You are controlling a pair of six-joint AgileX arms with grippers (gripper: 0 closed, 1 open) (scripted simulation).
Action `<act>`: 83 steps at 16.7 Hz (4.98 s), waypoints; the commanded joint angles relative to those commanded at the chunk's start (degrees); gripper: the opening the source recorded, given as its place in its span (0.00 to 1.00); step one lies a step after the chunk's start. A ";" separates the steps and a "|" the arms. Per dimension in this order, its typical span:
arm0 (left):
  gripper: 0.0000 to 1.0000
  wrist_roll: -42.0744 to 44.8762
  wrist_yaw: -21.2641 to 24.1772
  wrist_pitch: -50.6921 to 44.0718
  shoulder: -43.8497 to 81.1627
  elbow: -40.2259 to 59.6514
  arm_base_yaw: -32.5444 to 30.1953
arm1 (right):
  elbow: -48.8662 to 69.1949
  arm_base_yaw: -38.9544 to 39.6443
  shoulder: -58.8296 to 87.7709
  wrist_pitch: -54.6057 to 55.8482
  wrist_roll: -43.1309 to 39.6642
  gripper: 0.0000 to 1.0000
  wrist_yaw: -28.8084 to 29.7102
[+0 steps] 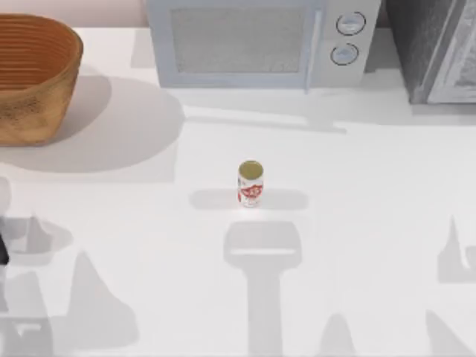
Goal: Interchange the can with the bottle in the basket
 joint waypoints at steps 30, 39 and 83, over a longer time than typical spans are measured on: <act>0.62 -1.51 -3.43 15.90 29.59 11.38 -3.59 | 0.00 0.00 0.00 0.00 0.00 1.00 0.00; 0.00 -1.51 -3.43 15.90 29.59 11.38 -3.59 | 0.00 0.00 0.00 0.00 0.00 1.00 0.00; 0.00 -3.69 -11.84 -54.40 15.11 68.93 -12.93 | 0.00 0.00 0.00 0.00 0.00 1.00 0.00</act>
